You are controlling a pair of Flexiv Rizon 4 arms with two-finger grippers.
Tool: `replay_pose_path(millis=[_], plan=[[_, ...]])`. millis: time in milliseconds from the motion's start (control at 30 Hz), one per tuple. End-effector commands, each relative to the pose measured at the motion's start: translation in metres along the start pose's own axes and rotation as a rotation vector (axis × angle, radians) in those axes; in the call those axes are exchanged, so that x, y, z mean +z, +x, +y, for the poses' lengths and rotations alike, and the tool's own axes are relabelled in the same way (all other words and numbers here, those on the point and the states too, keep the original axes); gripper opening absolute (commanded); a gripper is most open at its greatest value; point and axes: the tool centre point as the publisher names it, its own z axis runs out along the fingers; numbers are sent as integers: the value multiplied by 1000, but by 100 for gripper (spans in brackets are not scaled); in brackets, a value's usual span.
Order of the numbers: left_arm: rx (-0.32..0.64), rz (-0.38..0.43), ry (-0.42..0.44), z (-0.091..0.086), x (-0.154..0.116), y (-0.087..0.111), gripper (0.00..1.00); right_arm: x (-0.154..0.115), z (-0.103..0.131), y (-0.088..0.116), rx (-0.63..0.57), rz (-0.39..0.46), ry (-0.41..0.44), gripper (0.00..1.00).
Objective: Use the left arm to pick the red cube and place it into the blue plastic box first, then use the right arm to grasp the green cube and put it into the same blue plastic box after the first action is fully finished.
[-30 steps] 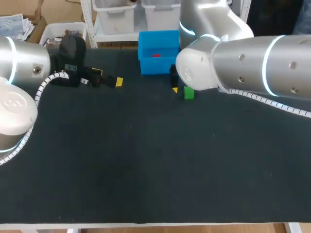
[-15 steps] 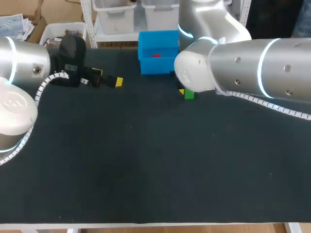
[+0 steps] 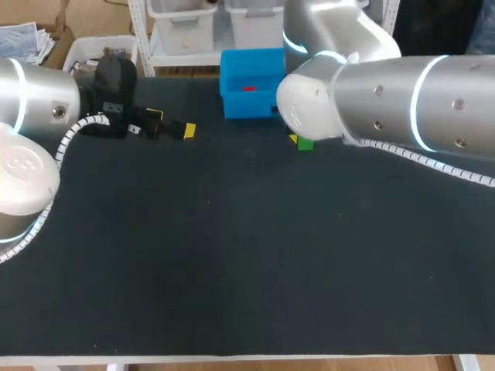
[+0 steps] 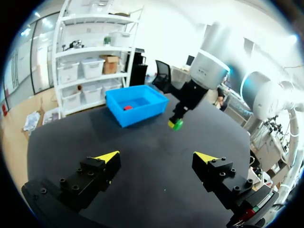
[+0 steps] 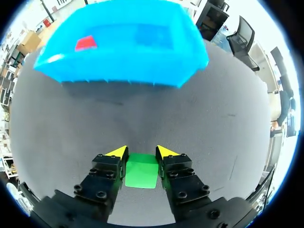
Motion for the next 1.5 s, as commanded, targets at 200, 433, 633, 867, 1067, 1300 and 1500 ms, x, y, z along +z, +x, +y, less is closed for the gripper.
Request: replay_pose_path(millis=[200,433,633,867,1067,1300,1500], plan=[[2,-10,7,2,-1,2,100,-70,-2,-15,6,-117,-67,0],[2,-10,7,2,-1,2,100,-102,1,-29,4,-196,-105,0],[2,-10,7,2,-1,2,100,-108,3,-31,-24,-213,-133,0],[2,-10,7,2,-1,2,100,-108,4,-32,-26,-221,-166,0],[2,-10,7,2,-1,2,100,-108,4,-32,-26,-221,-166,0],[2,-10,7,2,-1,2,100,-108,4,-32,-26,-221,-166,0],[2,-10,7,2,-1,2,100,-103,6,-52,-48,-252,-137,0]])
